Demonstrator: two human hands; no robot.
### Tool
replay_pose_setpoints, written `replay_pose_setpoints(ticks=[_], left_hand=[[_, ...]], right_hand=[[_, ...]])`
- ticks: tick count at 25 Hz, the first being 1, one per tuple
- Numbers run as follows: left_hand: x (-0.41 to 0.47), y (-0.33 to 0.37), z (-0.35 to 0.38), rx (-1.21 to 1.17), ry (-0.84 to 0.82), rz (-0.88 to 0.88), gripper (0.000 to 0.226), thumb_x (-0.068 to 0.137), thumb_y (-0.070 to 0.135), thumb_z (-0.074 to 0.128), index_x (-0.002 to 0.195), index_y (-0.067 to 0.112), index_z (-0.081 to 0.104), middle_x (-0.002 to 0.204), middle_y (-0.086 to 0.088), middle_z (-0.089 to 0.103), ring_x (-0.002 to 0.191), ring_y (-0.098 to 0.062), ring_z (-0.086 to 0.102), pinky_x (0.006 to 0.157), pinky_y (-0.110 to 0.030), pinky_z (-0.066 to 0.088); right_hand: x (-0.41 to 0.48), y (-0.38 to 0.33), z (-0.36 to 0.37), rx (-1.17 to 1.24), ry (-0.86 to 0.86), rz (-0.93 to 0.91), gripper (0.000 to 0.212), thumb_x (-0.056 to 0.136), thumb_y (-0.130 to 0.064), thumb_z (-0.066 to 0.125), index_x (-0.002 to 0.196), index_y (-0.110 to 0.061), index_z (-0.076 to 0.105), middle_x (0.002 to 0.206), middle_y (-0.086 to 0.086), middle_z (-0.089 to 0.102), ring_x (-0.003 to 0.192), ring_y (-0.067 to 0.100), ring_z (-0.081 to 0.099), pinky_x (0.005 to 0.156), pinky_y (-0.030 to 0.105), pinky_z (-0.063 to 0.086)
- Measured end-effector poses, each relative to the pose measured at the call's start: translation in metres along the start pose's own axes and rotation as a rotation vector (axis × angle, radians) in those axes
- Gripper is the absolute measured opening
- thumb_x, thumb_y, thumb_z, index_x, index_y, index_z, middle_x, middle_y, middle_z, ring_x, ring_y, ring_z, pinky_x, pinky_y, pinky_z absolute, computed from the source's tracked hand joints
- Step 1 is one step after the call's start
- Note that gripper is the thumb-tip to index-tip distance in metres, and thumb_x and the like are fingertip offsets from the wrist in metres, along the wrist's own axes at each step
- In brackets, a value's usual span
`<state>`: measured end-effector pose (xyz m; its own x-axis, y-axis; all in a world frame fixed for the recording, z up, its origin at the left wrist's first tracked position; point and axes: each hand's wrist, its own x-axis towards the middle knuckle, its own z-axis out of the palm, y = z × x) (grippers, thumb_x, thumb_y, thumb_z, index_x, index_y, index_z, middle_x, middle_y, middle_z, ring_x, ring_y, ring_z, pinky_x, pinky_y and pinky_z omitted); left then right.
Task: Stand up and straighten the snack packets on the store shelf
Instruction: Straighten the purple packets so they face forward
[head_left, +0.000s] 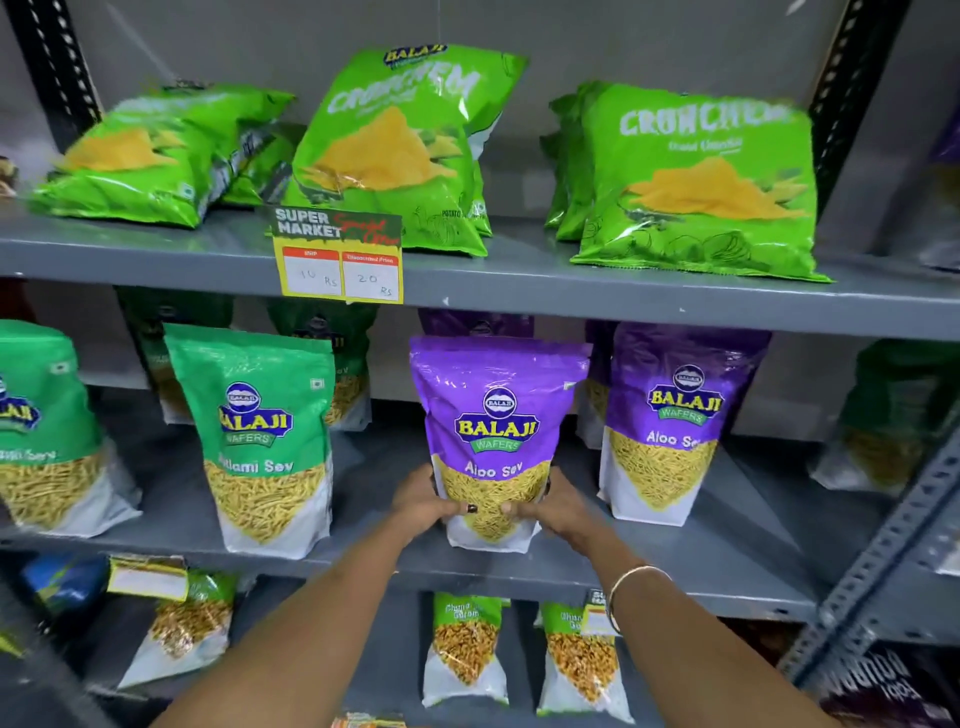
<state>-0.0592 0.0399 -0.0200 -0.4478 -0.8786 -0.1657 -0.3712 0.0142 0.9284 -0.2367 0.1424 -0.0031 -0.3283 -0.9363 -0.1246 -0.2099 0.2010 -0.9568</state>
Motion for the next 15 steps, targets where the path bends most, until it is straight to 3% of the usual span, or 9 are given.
replay_pose_setpoints(ticks=[1,3,5,8,11,13,15], left_hand=[[0.004,-0.008,-0.001,0.023,-0.029,0.004,0.062,0.029,0.034,0.082,0.086,0.024,0.059,0.116,-0.016,0.069,0.108,-0.030,0.064,0.097,-0.050,0.050],[0.009,-0.017,-0.003,0.047,-0.068,0.007,0.077,0.027,0.035,0.082,0.098,0.014,0.063,0.117,-0.017,0.069,0.110,-0.031,0.064,0.097,-0.051,0.050],[0.003,-0.015,-0.005,0.096,-0.076,0.019,0.090,0.025,0.038,0.082,0.107,0.007,0.064,0.117,-0.016,0.069,0.110,-0.030,0.064,0.097,-0.050,0.050],[-0.009,-0.007,-0.006,0.120,-0.078,0.065,0.095,0.024,0.042,0.080,0.111,0.009,0.062,0.119,-0.014,0.068,0.111,-0.029,0.064,0.098,-0.048,0.050],[-0.037,0.015,-0.009,0.151,-0.061,0.072,0.088,0.031,0.035,0.083,0.112,0.009,0.062,0.120,-0.012,0.068,0.112,-0.026,0.063,0.100,-0.043,0.049],[-0.043,0.020,-0.009,0.190,-0.067,0.058,0.076,0.047,0.021,0.087,0.117,0.009,0.060,0.119,-0.007,0.066,0.111,-0.022,0.061,0.099,-0.034,0.048],[-0.047,0.025,-0.012,0.260,-0.105,0.031,0.076,0.053,0.024,0.085,0.121,0.012,0.055,0.125,-0.003,0.063,0.113,-0.021,0.059,0.097,-0.032,0.048]], right_hand=[[-0.002,0.004,0.000,-0.014,-0.004,0.010,0.103,0.033,-0.035,0.094,0.122,-0.009,0.048,0.127,0.015,0.062,0.107,0.024,0.063,0.084,0.031,0.057],[-0.016,-0.001,0.003,-0.046,0.010,0.020,0.090,0.051,-0.018,0.090,0.127,-0.004,0.045,0.128,0.017,0.060,0.086,0.013,0.061,0.051,0.007,0.049],[-0.024,-0.005,0.003,-0.058,0.028,0.011,0.079,0.059,-0.007,0.083,0.128,-0.002,0.044,0.129,0.019,0.059,0.081,0.011,0.056,0.038,0.000,0.038],[-0.034,-0.008,0.006,-0.061,0.002,0.027,0.075,0.063,-0.002,0.080,0.129,-0.002,0.044,0.119,0.015,0.060,0.086,0.012,0.057,0.037,0.000,0.038],[-0.033,-0.005,0.010,-0.029,0.021,0.035,0.069,0.070,0.003,0.076,0.130,-0.003,0.043,0.126,0.018,0.060,0.097,0.019,0.056,0.039,0.003,0.041],[-0.034,-0.005,0.011,-0.063,0.033,0.029,0.068,0.070,0.002,0.076,0.130,-0.004,0.043,0.129,0.017,0.059,0.104,0.023,0.058,0.053,0.011,0.050],[-0.035,-0.007,0.011,-0.031,-0.002,0.021,0.064,0.072,0.010,0.071,0.128,0.000,0.042,0.129,0.022,0.059,0.104,0.024,0.059,0.064,0.012,0.054]])
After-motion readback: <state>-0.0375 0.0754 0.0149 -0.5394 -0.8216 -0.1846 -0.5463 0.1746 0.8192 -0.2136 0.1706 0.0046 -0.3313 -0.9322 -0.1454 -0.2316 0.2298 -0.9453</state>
